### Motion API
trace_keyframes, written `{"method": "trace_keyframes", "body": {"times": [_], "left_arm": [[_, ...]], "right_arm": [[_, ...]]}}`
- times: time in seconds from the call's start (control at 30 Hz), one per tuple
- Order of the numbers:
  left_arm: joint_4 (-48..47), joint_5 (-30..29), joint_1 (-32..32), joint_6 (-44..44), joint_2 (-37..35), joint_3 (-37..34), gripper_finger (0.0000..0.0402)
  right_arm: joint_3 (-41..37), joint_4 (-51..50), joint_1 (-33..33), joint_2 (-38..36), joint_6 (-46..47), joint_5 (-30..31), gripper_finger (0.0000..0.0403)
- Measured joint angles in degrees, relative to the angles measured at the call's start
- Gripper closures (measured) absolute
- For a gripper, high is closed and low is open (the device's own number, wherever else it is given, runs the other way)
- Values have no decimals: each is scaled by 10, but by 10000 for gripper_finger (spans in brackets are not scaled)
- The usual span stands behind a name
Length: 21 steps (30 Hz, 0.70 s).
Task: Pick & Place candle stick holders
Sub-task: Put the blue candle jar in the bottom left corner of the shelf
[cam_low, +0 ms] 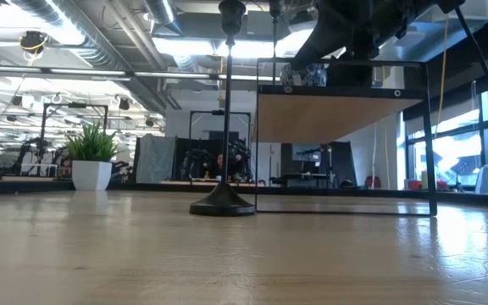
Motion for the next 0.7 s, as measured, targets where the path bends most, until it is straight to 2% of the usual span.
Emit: {"method": "trace_keyframes", "body": {"times": [0.43,0.7], "left_arm": [[0,0,-4,-3,0,0,68],[0,-4,-8,-5,0,0,68]], "right_arm": [[0,0,3,0,-7,18,70],[0,-5,3,0,54,6,70]]}}
